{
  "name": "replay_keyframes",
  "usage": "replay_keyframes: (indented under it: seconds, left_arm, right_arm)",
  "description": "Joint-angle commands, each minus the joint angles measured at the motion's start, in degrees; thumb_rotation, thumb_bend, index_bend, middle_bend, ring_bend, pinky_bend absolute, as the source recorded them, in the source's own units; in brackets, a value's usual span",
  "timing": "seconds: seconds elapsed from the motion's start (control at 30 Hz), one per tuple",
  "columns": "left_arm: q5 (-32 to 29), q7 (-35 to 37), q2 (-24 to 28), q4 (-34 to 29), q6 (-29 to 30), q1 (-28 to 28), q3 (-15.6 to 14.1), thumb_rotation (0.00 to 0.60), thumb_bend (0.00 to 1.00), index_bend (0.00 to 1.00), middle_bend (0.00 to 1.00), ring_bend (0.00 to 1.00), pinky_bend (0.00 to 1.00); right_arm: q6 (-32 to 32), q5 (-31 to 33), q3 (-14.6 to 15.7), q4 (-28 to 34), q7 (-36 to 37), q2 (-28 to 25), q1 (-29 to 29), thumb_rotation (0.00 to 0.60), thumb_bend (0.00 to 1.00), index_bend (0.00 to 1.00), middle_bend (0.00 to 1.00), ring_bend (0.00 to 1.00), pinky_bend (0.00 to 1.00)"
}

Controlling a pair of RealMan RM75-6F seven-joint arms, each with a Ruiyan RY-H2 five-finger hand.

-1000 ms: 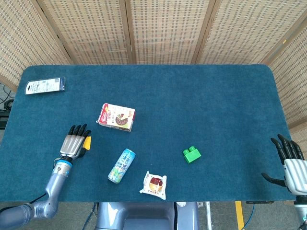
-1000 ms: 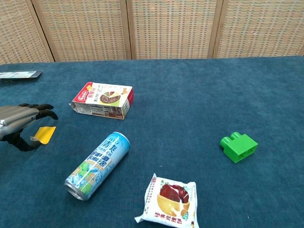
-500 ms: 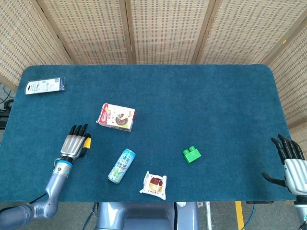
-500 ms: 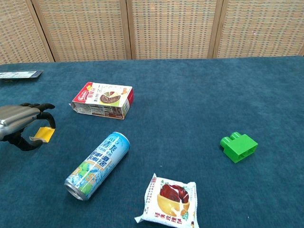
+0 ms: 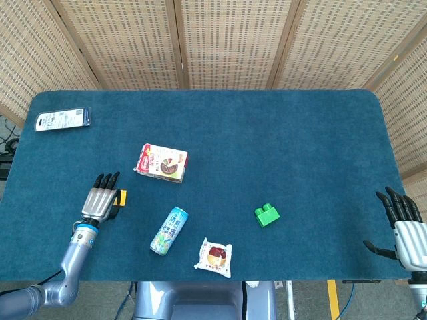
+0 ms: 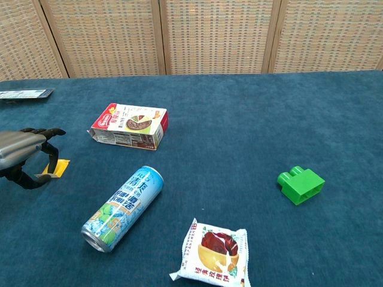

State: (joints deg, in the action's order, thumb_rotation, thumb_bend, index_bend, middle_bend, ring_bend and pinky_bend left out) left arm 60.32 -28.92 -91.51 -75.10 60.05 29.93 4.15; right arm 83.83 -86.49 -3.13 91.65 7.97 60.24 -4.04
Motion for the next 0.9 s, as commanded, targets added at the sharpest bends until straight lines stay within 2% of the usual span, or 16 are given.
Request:
replay_keyframes:
  seconds: [0.03,0.53,0.9]
  left_arm:
    - [0.1,0.1,0.1,-0.1,0.2,-0.1,0.1,0.6,0.44,0.56,0.0,0.0,0.0]
    - [0.4,-0.1,0.0,0.1,0.1,-0.2,0.3,0.6,0.44,0.56,0.0,0.0,0.0]
    - [0.4,-0.3,0.5,1.0,0.7,0.5,2.0,0.6,0.45,0.56,0.0,0.0,0.0]
  right_arm:
    - [0.0,0.0,0.0,0.0,0.0,0.0,0.0,0.6,0.1,0.0,0.0,0.0,0.0]
    - [0.1,-0.1,0.0,-0.1,0.1,0.0,0.0,0.6,0.1,0.0,0.0,0.0,0.0]
    - [0.0,0.0,0.0,0.0,0.0,0.0,0.0,0.6,0.1,0.0,0.0,0.0,0.0]
